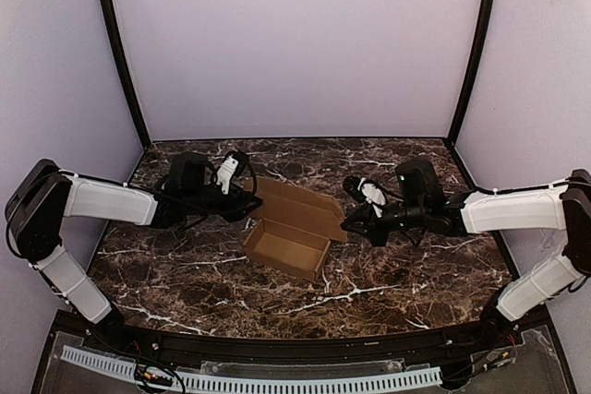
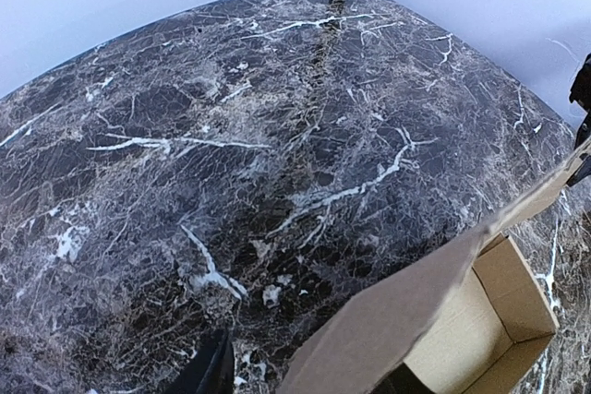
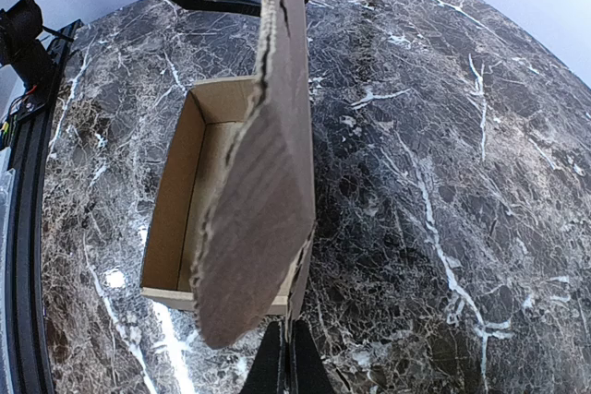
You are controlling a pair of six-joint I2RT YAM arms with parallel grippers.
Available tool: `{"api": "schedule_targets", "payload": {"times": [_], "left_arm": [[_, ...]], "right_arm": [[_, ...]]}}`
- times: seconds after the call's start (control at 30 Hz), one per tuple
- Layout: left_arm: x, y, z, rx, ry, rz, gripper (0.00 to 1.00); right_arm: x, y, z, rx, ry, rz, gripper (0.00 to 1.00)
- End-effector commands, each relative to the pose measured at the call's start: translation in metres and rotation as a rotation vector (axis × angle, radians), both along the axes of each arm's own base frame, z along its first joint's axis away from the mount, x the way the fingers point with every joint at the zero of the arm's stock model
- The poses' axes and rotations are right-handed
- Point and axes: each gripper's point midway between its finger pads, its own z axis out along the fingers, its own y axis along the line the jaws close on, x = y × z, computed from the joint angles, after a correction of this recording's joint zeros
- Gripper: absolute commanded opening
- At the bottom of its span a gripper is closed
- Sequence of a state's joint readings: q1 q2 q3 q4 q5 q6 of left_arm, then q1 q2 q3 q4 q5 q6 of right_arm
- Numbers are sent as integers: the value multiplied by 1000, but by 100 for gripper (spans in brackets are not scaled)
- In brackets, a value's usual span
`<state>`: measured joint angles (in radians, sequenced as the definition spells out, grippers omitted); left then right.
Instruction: Fold the paper box
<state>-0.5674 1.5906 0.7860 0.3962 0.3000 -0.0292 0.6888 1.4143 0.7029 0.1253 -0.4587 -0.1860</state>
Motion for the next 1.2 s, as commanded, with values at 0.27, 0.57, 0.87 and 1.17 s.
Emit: {"api": "schedule_targets", "payload": {"times": [0.27,0.57,0.87,1.17], "left_arm": [[-12,13,4,52,-4,-7,34],[-14,14,2,62,7,-15,19],[-17,15,-5,78,25,-14,8],[-26,17,-5,43,46,-12,0]], "right_arm": [[2,-3,3,-3,-14,-12,0],[3,-3,4,-2,-12,-14,0],[5,-2,7,0,-15,-20,0],[11,1,15,35,-3,-87,0]]}}
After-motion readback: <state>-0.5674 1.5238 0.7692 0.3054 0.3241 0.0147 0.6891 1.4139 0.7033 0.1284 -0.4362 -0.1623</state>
